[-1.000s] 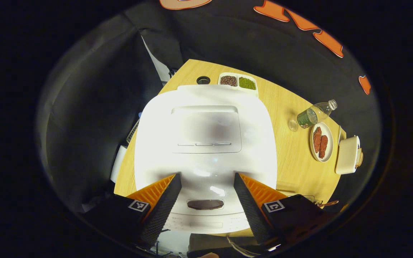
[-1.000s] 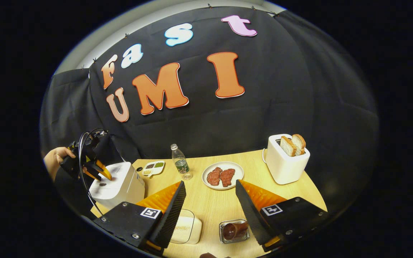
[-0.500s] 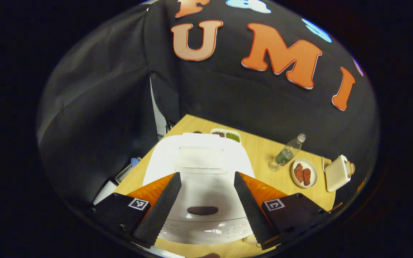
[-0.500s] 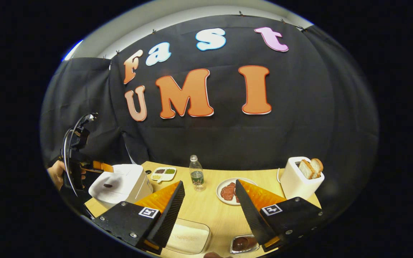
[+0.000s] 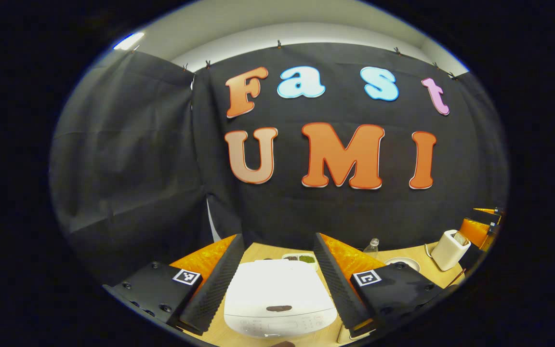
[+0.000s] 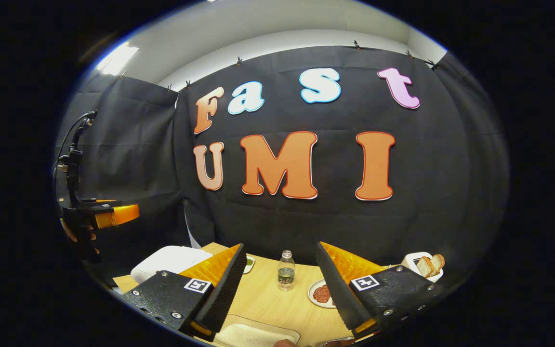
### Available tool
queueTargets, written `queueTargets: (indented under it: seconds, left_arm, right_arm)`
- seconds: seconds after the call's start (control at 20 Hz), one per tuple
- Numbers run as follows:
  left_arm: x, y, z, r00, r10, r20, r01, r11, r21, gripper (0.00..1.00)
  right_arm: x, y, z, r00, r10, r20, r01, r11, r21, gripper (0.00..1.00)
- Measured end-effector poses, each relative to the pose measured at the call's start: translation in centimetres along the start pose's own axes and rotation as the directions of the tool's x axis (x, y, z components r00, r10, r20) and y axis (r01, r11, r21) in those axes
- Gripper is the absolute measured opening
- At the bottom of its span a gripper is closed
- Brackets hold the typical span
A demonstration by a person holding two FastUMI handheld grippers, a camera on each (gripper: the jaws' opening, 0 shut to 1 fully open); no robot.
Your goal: Close the left gripper, press the button to open the rice cooker; take a wooden spoon from the chopstick holder with the right hand, scoop a spoonful of rice and pour it into the rice cooker, then put the wooden spoon back into the chopstick holder.
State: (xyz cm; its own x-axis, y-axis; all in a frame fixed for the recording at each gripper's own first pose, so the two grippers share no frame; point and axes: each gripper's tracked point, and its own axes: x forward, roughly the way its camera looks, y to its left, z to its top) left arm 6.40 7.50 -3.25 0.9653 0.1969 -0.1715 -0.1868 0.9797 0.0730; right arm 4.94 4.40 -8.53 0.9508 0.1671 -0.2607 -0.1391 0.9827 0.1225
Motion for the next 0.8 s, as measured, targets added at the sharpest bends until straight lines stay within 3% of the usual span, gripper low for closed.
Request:
queueTargets:
  seconds: [0.2, 0.4, 0.65, 0.8]
  left_arm:
    - [-2.9, -3.4, 2.2, 0.992, -0.050, 0.120, 0.049, 0.999, 0.012, 0.98]
    - [-4.8, -6.6, 1.1, 0.986, -0.083, 0.147, 0.088, 0.996, -0.023, 1.00]
    - [-5.7, -10.6, -1.1, 0.979, -0.165, 0.117, 0.164, 0.986, 0.015, 1.00]
    - [-5.5, -9.8, 0.1, 0.979, -0.141, 0.145, 0.136, 0.990, 0.040, 1.00]
  right_arm:
    - [-0.4, -0.3, 2.0, 0.997, -0.028, 0.078, 0.030, 0.999, -0.030, 0.90]
    - [-1.3, -0.5, 3.2, 0.989, -0.047, 0.137, 0.050, 0.998, -0.024, 0.90]
    - [-2.0, -1.5, 3.6, 0.984, -0.088, 0.153, 0.090, 0.996, -0.006, 0.90]
    - [-2.2, -1.6, 3.8, 0.985, -0.093, 0.147, 0.093, 0.996, 0.002, 0.90]
